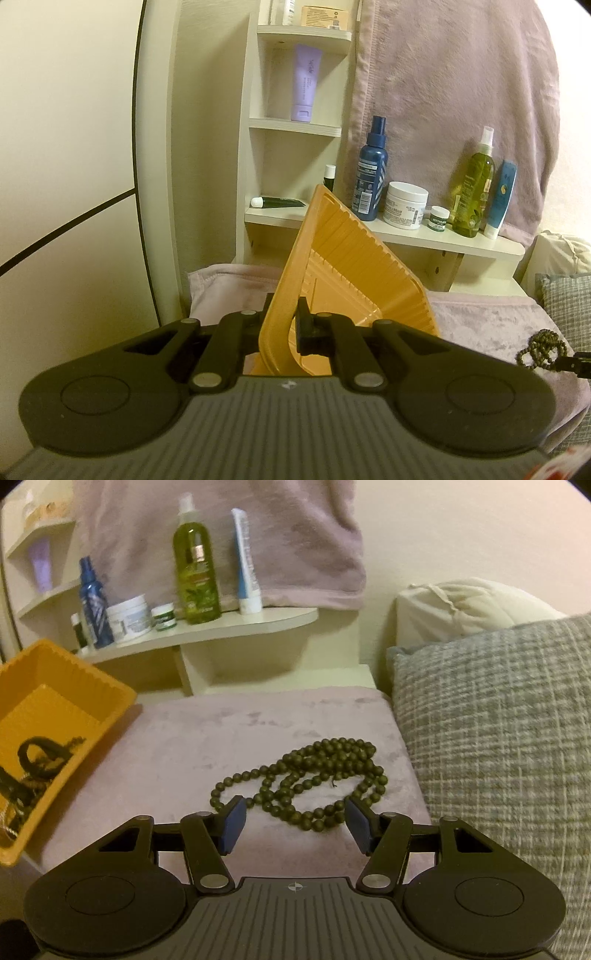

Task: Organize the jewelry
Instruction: 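Move the right gripper to the dark bead strand and grasp it, then lift the dark bead strand high with the right gripper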

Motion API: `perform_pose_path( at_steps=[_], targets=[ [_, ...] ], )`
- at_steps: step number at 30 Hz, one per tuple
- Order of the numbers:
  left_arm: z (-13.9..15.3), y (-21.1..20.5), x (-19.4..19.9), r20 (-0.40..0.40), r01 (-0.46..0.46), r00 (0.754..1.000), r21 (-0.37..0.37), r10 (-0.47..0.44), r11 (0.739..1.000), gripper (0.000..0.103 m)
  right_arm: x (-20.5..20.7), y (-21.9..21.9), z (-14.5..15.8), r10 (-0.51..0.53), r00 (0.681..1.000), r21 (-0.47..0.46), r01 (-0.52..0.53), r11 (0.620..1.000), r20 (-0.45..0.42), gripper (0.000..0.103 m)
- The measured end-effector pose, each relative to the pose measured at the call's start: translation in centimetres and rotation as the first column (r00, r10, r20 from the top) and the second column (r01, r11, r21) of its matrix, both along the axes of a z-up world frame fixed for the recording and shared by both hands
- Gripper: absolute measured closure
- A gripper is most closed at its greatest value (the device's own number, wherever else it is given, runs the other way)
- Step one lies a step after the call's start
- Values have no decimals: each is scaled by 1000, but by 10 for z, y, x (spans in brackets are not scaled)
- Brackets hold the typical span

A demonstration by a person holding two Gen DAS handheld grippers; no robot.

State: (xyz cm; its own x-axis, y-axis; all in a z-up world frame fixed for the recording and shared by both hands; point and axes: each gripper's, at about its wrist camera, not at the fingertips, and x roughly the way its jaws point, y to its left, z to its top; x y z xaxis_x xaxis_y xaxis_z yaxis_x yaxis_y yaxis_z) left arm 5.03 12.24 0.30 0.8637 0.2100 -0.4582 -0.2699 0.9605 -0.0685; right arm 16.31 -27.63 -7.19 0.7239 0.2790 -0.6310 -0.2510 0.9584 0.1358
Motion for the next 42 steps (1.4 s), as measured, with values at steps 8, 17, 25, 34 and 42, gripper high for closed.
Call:
perform_pose_path(
  at_steps=[8, 17, 25, 34, 42],
  targets=[
    [1, 0, 0, -2, 1, 1000, 3, -1, 1000, 96, 13, 12, -11, 88, 996, -73, -88, 993, -6, 68],
    [1, 0, 0, -3, 0, 1000, 3, 0, 1000, 96, 28, 20, -19, 156, 987, -122, -158, 980, -29, 87],
    [0, 1, 1, -1, 1, 1000, 5, -1, 1000, 96, 19, 15, 7, 148, 989, -94, -145, 985, 21, 96],
    [0, 1, 2, -1, 2, 1000, 5, -2, 1000, 96, 13, 4, 96, 154, 969, -60, -145, 988, 192, 96],
    [2, 0, 1, 2, 4, 1000, 4, -4, 1000, 96, 7, 5, 174, 194, 928, -106, -169, 980, 317, 96]
  ],
)
